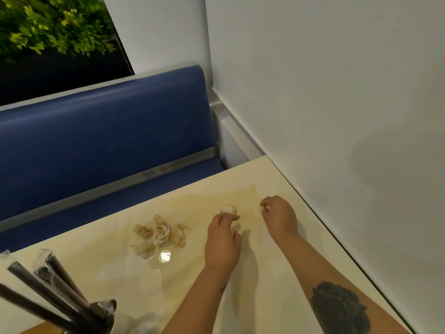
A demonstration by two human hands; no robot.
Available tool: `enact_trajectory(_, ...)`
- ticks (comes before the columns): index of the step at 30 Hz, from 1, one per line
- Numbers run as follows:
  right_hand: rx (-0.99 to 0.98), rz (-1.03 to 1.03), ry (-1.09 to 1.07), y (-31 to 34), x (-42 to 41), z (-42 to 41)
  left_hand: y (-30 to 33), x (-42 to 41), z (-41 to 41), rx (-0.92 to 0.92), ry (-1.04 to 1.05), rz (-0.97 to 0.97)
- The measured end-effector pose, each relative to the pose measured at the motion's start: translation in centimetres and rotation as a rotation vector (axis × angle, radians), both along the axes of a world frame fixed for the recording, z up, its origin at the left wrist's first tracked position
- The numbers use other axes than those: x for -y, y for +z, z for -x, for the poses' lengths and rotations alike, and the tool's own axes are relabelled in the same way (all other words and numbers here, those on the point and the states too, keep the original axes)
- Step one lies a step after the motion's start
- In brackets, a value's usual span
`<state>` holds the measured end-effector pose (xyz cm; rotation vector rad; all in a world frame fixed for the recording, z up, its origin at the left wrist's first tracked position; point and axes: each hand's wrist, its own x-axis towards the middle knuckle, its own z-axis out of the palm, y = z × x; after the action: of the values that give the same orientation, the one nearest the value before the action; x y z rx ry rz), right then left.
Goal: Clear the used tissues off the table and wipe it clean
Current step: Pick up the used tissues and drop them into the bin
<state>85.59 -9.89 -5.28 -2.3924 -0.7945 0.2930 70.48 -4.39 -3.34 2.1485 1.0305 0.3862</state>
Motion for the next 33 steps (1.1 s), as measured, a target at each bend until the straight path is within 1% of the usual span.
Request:
enact_trajectory(2, -0.05, -0.104, -0.064, 0.5, 1.0, 0.3, -0.1, -0.9, -0.8, -0.015, 0.019, -0.031)
enact_trajectory(4, -0.084, -0.166, -0.111, 0.9, 2.1, 0.6, -0.4, -1.8, -1.7, -0.06, 0.025, -0.049)
enact_trajectory(9, -0.2, -0.316, -0.23, 1.0, 4.4, 1.6, -1.4, -3.5, -3.4, -0.291, 0.003, -0.115)
enact_trajectory(13, -0.207, -0.334, -0.256, 0.6, 5.5, 1.9, -2.0, -4.6, -3.9, -0.359, -0.049, -0.188)
enact_trajectory(19, -0.208, -0.369, -0.266, 0.5, 6.7, 2.3, -2.4, -5.3, -4.5, -0.301, -0.057, -0.118)
enact_trajectory(24, -0.218, -0.369, -0.261, 1.0, 7.1, 2.4, -1.9, -4.1, -4.0, -0.114, -0.002, -0.081)
enact_trajectory(28, -0.235, -0.372, -0.266, 1.7, 7.5, 2.8, -1.5, -0.7, -3.0, 0.024, -0.089, -0.099)
enact_trajectory(33, -0.205, -0.382, -0.271, 2.5, 8.7, 4.3, -1.4, 3.0, -1.6, 0.067, -0.147, -0.087)
